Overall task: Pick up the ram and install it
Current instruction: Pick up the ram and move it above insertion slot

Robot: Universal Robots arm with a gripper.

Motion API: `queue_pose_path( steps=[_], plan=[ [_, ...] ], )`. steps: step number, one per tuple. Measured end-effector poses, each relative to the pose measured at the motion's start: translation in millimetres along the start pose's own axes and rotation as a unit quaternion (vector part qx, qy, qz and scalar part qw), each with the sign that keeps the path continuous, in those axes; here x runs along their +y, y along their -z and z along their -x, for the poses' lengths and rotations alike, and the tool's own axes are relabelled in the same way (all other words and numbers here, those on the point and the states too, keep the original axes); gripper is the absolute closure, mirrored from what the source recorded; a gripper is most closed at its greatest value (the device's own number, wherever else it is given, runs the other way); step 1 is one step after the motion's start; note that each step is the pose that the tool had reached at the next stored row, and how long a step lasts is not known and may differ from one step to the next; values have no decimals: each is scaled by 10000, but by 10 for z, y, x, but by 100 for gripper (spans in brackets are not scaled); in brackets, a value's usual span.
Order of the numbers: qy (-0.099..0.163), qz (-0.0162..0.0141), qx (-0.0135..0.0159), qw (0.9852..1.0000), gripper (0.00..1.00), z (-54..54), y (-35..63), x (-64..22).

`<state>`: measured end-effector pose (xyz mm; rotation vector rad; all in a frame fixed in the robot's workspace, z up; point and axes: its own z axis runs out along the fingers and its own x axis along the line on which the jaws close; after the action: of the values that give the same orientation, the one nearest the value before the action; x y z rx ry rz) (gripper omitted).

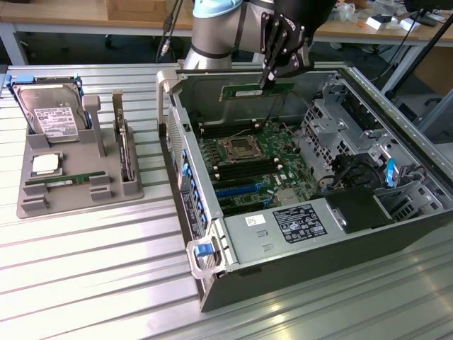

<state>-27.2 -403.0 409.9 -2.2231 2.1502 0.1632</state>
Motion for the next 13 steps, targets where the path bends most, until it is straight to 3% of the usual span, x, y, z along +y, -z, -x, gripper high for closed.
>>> queue_pose_path(
  steps=[13],
  plan=[
    [0, 0, 1, 10000, 88, -19, -103, -226]
  ],
)
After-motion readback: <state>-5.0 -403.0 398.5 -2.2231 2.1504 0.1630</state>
